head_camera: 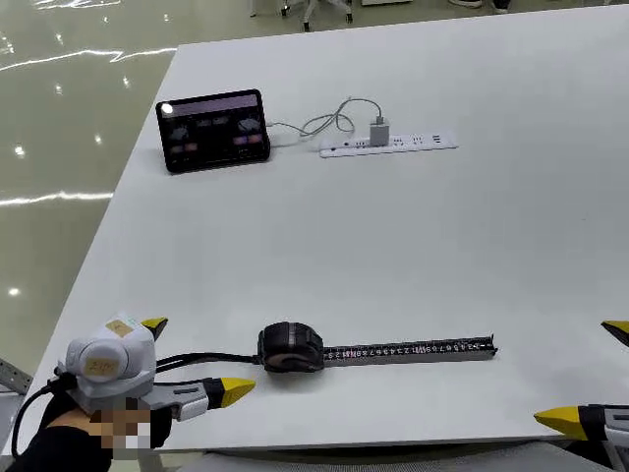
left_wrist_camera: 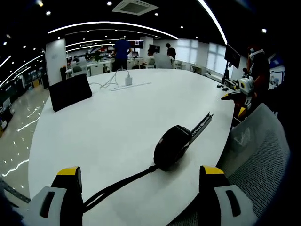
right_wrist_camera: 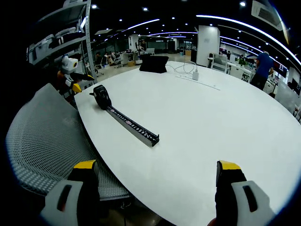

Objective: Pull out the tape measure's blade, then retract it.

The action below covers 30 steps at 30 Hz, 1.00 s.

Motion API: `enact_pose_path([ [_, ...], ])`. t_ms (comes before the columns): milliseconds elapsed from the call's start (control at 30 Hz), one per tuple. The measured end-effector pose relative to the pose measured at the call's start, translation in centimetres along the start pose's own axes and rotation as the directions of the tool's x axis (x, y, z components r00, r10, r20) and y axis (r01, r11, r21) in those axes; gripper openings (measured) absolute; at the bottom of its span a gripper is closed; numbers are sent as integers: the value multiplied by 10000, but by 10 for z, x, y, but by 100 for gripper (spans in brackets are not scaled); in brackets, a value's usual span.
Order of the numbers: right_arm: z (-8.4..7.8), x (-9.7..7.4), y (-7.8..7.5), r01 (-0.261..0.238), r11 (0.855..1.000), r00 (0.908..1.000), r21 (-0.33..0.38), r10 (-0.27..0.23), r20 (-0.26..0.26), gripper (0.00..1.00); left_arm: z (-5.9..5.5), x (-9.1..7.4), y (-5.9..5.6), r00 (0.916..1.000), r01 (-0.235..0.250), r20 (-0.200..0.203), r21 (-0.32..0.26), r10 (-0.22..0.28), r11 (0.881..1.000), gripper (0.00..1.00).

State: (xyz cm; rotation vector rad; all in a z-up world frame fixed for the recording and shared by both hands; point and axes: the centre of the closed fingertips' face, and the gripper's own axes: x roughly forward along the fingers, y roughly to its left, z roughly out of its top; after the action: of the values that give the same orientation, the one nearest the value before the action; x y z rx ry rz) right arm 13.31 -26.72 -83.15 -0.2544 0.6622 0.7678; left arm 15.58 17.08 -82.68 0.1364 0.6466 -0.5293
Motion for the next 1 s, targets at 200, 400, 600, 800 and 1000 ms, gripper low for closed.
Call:
enact_pose_path([
  [200, -5, -12, -1, 192, 9998, 9998, 36, -193, 56, 100, -2, -6, -7, 10000, 30, -80, -59, -30, 10000, 100],
  [400, -7, -14, -3, 233, 9997, 9997, -32, -233, 100, 100, -3, -1, -10, 9995, 235, -227, 162, -231, 9996, 100],
  [600, -5, -13, -2, 86, 9997, 10000, -207, -87, -21, 100, 5, 2, -11, 9990, 281, -357, 79, -278, 9996, 100],
  [800, 6, -5, -1, -126, 9980, 9999, -612, 120, -105, 100, 13, 16, -32, 9963, 423, -718, -580, -464, 9974, 100],
  [1000, 13, 8, -1, -491, 9914, 9982, -1209, 447, -388, 98, 28, 27, -46, 9965, -188, -830, -951, 108, 9953, 100],
])
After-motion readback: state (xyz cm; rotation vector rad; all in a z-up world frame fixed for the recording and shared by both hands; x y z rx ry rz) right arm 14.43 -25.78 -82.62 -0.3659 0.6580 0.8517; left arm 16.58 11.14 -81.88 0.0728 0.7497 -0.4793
